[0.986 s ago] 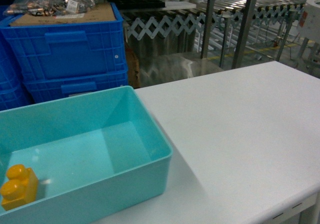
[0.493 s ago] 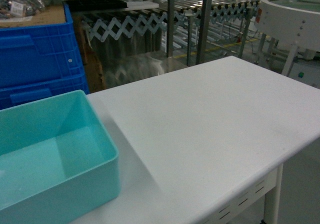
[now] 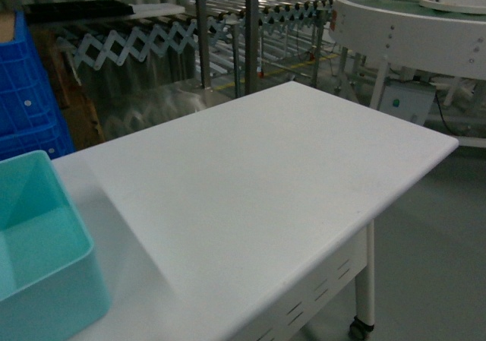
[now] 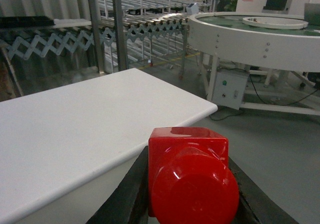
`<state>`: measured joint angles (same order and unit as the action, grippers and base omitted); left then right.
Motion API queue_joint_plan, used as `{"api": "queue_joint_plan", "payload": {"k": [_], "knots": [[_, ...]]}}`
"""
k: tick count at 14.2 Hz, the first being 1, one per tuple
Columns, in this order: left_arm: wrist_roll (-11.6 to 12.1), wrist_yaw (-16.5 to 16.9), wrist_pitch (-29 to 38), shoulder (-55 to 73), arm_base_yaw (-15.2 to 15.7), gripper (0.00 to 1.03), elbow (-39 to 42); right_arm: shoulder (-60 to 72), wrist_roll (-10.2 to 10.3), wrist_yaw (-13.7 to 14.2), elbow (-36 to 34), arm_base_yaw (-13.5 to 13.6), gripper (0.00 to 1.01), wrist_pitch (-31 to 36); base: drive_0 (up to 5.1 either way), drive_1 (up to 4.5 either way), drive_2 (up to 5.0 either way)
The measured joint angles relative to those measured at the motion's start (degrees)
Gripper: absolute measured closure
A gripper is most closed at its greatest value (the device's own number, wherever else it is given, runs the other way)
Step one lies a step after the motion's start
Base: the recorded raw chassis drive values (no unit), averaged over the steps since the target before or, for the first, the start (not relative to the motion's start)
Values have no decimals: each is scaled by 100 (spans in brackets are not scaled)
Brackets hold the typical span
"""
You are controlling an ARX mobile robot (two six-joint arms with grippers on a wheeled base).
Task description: Pick red block from blue box to shelf
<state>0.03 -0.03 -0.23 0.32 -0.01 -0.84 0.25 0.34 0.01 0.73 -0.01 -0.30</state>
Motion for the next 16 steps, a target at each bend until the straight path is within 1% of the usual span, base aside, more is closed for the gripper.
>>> {"api": "queue_joint_plan", "payload": {"k": [16], "knots": [[0, 0, 0, 0, 0, 5, 0, 0, 0, -2, 0, 0, 72, 0, -147, -147, -147]]}}
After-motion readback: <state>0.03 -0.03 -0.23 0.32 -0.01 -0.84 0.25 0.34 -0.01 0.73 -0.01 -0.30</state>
